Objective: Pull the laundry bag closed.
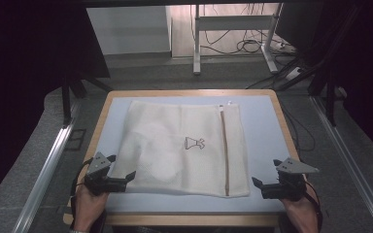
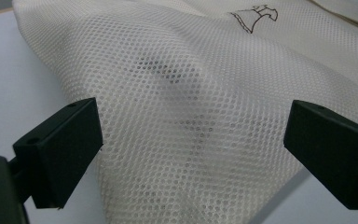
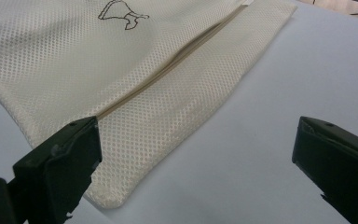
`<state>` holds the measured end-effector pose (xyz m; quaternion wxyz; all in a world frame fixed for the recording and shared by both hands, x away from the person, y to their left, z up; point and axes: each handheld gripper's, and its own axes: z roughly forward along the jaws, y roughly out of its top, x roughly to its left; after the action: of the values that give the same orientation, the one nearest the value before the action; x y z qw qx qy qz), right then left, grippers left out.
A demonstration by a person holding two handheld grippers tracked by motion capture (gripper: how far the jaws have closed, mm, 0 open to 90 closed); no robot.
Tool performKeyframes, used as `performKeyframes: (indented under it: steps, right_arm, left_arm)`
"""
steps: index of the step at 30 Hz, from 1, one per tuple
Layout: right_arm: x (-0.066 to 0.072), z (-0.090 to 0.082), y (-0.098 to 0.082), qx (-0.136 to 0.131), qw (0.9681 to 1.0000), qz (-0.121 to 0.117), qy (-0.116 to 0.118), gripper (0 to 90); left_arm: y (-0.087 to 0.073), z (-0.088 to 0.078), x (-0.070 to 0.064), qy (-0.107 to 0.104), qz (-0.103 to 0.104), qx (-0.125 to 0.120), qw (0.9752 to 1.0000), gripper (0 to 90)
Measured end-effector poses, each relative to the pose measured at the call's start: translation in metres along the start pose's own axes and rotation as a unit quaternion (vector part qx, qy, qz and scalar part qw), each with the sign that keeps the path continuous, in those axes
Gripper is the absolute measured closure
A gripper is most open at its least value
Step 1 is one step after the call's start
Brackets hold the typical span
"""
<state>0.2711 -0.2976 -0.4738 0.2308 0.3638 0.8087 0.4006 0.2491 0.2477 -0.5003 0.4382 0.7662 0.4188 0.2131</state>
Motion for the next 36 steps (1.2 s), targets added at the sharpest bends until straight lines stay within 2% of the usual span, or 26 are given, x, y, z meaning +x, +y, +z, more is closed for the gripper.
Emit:
performKeyframes:
  steps: [3, 5, 9, 16, 26, 33, 36]
  right_arm:
    - [0.0, -0.001, 0.0, -0.002, 1.0, 0.002, 0.0, 1.4]
    - [0.001, -0.002, 0.001, -0.005, 1.0, 0.003, 0.001, 1.4]
    - [0.001, -0.003, 0.001, -0.006, 1.0, 0.007, 0.002, 1.5]
    - [0.002, -0.004, 0.001, -0.009, 0.9998, 0.016, 0.008, 1.7]
    - [0.004, -0.003, 0.001, -0.002, 1.0, 0.006, 0.005, 1.7]
    - [0.005, -0.002, 0.001, 0.001, 1.0, 0.001, 0.006, 1.7]
    - [0.005, -0.002, 0.001, 0.0, 1.0, 0.002, 0.009, 1.6]
  left_arm:
    - [0.002, -0.001, -0.001, 0.002, 0.003, -0.007, 1.0, 3.7]
    - [0.004, -0.001, -0.003, -0.008, 0.001, -0.012, 0.9999, 3.6]
    - [0.008, 0.001, -0.008, -0.018, -0.003, -0.003, 0.9998, 3.3]
    - [0.012, 0.004, -0.015, -0.026, 0.0, -0.002, 0.9997, 3.0]
    - [0.017, 0.011, -0.026, -0.034, 0.01, 0.013, 0.9993, 2.3]
    - [0.022, 0.014, -0.032, -0.048, 0.012, 0.007, 0.9988, 2.2]
    - [0.023, 0.015, -0.034, -0.047, 0.014, 0.008, 0.9987, 2.7]
